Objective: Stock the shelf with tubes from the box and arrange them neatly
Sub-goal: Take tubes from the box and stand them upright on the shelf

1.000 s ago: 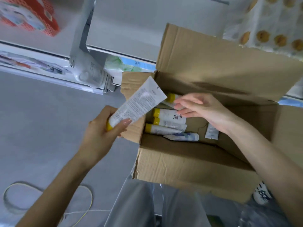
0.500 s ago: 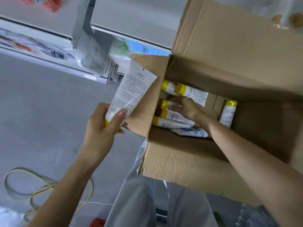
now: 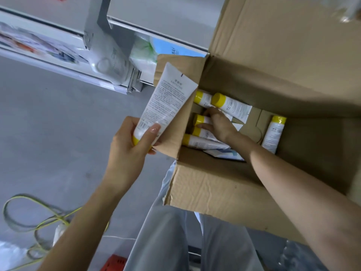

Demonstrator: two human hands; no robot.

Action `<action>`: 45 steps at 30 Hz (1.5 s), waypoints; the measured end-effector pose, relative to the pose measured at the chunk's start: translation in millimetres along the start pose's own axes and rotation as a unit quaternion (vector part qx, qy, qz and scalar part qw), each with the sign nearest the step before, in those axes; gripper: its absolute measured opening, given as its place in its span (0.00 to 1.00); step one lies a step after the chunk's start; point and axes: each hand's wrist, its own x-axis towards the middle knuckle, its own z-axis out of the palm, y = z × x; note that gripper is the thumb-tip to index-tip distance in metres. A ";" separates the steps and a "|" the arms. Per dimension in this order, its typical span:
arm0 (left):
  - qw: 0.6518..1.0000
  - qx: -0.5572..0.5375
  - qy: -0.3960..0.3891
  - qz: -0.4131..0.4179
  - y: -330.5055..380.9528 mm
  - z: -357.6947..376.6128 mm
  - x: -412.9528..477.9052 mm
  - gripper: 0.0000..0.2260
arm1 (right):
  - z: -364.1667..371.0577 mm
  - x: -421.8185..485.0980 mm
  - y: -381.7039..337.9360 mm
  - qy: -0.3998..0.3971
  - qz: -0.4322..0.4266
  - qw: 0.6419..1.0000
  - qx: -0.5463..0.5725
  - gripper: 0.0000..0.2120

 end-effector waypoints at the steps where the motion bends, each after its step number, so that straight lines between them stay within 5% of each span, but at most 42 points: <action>1: 1.000 0.000 0.001 -0.001 -0.5 -0.1 -1.5 0.13 | -2.9 -6.0 -1.2 -0.010 0.001 1.000 -0.004 0.21; 8: 1.000 -0.014 0.007 -0.001 16.1 -1.6 -19.3 0.14 | -58.2 -57.9 -29.1 0.054 -0.006 0.988 0.147 0.17; 12: 0.999 -0.039 0.017 0.016 47.5 -2.6 -38.3 0.15 | -111.5 -105.1 -65.2 0.081 -0.019 0.961 0.262 0.02; 18: 0.996 -0.068 0.016 0.053 119.4 -1.2 -83.9 0.16 | -192.0 -192.3 -119.7 0.065 -0.006 0.893 0.446 0.04; 21: 0.995 -0.061 0.025 0.078 151.8 -4.2 -111.0 0.16 | -225.1 -234.3 -140.7 0.052 -0.028 0.890 0.452 0.12; 29: 0.980 -0.083 0.049 0.172 238.9 -21.4 -165.8 0.12 | -286.5 -325.1 -159.1 0.116 -0.031 0.873 0.472 0.10; 32: 0.974 -0.091 0.067 0.196 267.9 -28.0 -177.4 0.03 | -300.3 -348.0 -164.8 0.132 -0.032 0.833 0.536 0.12; 37: 0.962 -0.117 0.084 0.233 308.6 -34.7 -190.1 0.08 | -327.5 -375.2 -171.6 0.121 -0.056 0.751 0.646 0.13; 41: 0.949 -0.143 0.090 0.267 334.4 -39.9 -195.6 0.08 | -345.4 -391.9 -170.5 0.127 -0.062 0.641 0.754 0.07; 43: 0.943 -0.159 0.100 0.275 346.9 -43.4 -194.2 0.09 | -352.5 -398.1 -169.6 0.098 -0.073 0.582 0.804 0.16; 45: 0.939 -0.187 0.095 0.272 357.0 -46.0 -189.9 0.09 | -358.3 -400.6 -171.4 0.070 -0.087 0.562 0.819 0.28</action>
